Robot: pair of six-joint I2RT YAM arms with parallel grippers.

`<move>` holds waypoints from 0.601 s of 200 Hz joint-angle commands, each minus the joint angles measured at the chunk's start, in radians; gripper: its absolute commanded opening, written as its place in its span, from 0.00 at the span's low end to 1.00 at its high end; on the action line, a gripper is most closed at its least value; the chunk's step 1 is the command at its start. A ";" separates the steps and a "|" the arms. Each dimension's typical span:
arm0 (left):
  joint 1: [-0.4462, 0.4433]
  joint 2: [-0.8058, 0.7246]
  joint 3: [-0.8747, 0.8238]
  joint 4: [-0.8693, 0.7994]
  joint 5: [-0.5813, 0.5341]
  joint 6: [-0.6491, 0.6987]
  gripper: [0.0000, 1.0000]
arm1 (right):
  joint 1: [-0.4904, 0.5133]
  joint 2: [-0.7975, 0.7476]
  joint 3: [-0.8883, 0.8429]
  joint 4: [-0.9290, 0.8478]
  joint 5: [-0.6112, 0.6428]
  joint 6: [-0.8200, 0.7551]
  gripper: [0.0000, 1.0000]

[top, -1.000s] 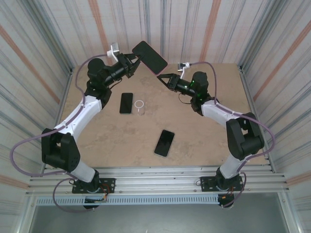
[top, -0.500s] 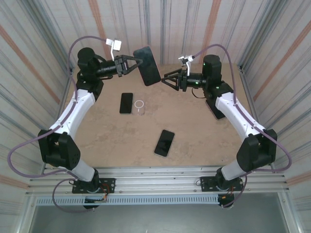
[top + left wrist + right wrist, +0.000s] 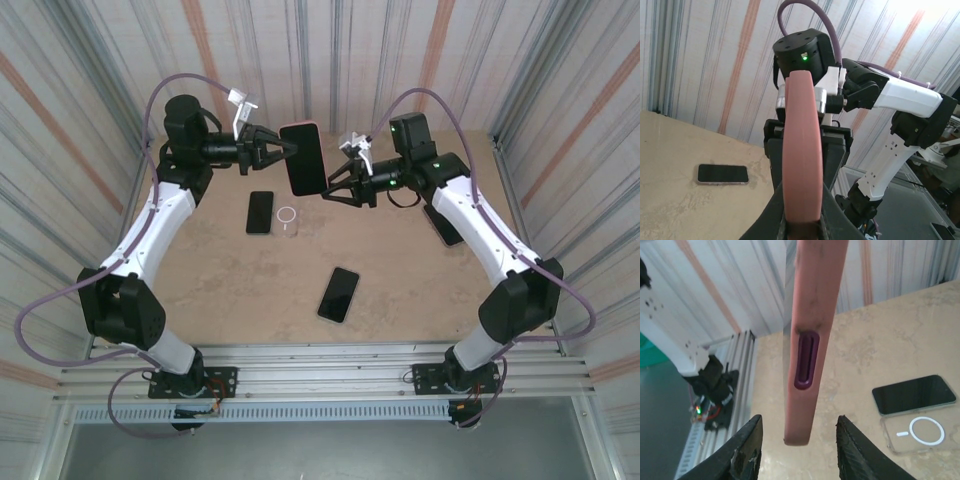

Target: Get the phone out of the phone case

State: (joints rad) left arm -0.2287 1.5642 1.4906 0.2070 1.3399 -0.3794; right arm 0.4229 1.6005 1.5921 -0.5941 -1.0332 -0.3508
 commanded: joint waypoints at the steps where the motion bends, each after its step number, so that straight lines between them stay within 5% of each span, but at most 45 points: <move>1: 0.006 -0.013 0.044 0.006 0.044 0.039 0.00 | 0.014 0.022 0.055 -0.118 0.006 -0.108 0.37; 120: 0.005 -0.027 0.025 -0.037 0.047 0.038 0.00 | 0.054 0.054 0.105 -0.214 0.065 -0.211 0.17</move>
State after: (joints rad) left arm -0.2291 1.5639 1.4906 0.1501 1.3685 -0.3515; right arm 0.4652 1.6382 1.6592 -0.7582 -0.9920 -0.5098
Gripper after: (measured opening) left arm 0.144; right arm 0.179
